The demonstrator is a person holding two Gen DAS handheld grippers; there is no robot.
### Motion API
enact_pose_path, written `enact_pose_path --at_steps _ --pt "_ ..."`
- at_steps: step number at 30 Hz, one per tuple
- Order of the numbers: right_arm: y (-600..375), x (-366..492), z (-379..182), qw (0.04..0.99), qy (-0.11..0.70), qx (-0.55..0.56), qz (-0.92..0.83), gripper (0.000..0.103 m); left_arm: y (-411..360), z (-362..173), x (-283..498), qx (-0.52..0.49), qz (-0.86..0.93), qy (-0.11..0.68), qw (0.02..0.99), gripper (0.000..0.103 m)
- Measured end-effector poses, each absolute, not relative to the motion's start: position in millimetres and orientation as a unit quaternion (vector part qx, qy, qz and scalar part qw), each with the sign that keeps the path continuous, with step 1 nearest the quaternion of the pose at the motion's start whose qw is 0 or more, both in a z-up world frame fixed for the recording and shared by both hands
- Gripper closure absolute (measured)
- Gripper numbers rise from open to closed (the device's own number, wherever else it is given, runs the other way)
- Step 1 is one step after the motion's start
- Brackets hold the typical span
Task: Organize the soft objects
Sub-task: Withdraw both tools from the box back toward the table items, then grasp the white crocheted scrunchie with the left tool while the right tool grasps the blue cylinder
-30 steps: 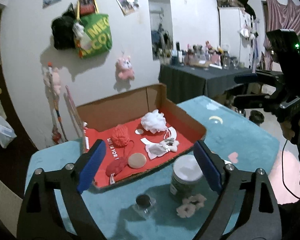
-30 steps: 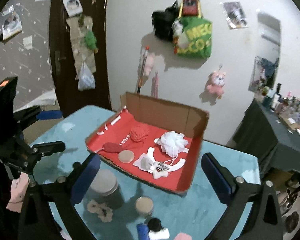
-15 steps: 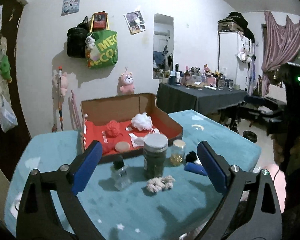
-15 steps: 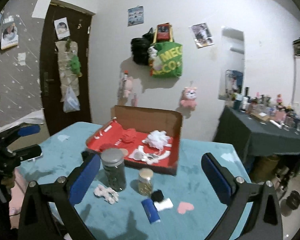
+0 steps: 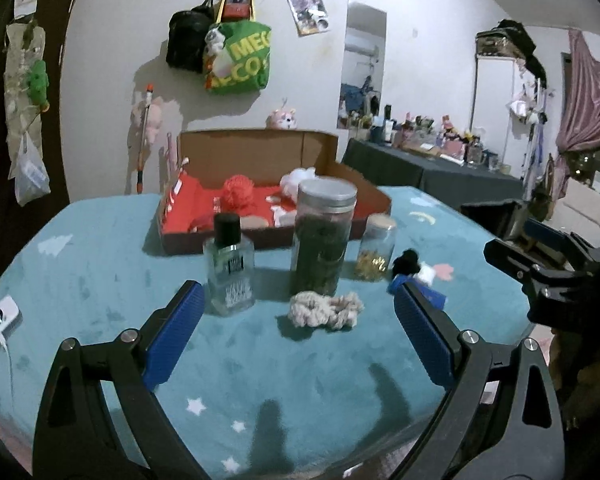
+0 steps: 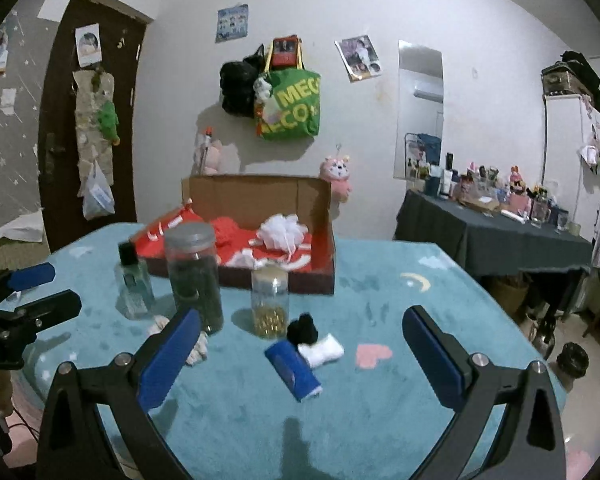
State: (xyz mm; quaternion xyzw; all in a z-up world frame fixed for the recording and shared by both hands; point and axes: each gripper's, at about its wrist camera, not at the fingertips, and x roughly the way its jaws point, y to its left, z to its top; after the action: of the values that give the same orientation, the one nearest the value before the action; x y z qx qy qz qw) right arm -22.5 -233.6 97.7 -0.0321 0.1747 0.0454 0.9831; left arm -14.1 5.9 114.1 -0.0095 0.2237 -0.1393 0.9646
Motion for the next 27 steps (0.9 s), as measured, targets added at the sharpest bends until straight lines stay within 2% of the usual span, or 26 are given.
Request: enact_pose_path --at_steps 13,27 --pt "-225 0 39 0.968 0.247 -0.017 0.046 0.0 -10 60 8 -0.017 -0.103 0.275 0.956 0.006" --pt "-235 16 26 0.96 0.276 -0.005 0.047 0.0 -18 48 23 -0.015 -0.104 0.299 0.948 0.006"
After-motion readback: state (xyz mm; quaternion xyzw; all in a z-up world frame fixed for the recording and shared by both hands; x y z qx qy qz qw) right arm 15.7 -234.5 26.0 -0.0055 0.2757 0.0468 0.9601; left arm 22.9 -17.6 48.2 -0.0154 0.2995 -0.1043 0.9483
